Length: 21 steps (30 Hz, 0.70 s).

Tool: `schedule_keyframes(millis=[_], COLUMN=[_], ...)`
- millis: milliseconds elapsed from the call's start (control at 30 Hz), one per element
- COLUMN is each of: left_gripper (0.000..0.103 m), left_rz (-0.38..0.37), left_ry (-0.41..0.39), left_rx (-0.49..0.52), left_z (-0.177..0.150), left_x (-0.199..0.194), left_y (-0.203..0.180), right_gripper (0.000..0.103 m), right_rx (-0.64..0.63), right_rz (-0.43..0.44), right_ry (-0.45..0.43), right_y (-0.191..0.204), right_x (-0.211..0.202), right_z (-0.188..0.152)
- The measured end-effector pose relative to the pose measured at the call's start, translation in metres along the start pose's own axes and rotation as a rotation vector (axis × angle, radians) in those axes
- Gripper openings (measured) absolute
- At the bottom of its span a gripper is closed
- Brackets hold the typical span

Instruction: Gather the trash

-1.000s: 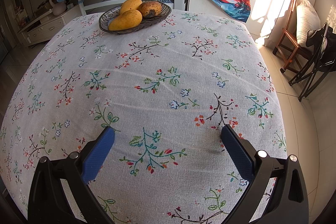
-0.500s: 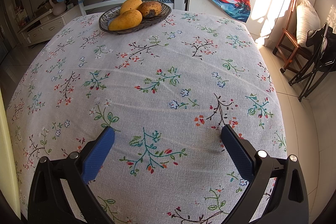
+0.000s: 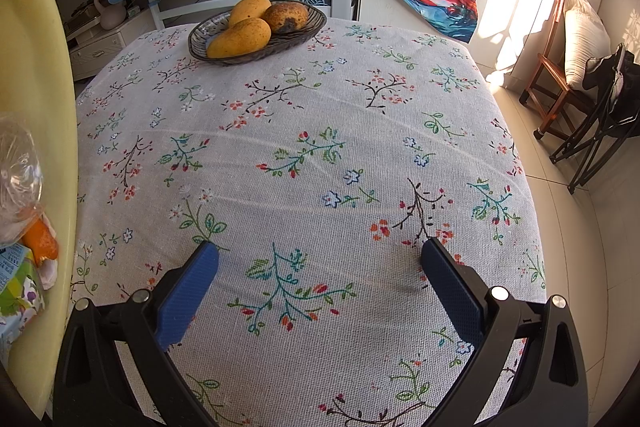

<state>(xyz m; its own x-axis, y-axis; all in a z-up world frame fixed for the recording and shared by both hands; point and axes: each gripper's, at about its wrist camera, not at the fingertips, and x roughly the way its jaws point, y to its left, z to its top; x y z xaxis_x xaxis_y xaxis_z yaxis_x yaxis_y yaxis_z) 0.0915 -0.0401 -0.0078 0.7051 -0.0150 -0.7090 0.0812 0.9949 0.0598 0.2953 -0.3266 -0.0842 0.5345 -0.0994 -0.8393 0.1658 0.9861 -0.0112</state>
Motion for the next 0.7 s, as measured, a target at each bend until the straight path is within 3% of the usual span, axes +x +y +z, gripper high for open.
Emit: schedule_keyframes(millis=[700], left_gripper=[0.096], left_rz=[0.036], left_ry=[0.05], left_rx=[0.017], left_z=[-0.008], left_x=[0.003], left_y=[0.009], right_gripper=[0.097], right_rx=[0.0], right_rz=[0.0], right_ry=[0.0], right_y=[0.001], right_x=[0.0], right_z=[0.0])
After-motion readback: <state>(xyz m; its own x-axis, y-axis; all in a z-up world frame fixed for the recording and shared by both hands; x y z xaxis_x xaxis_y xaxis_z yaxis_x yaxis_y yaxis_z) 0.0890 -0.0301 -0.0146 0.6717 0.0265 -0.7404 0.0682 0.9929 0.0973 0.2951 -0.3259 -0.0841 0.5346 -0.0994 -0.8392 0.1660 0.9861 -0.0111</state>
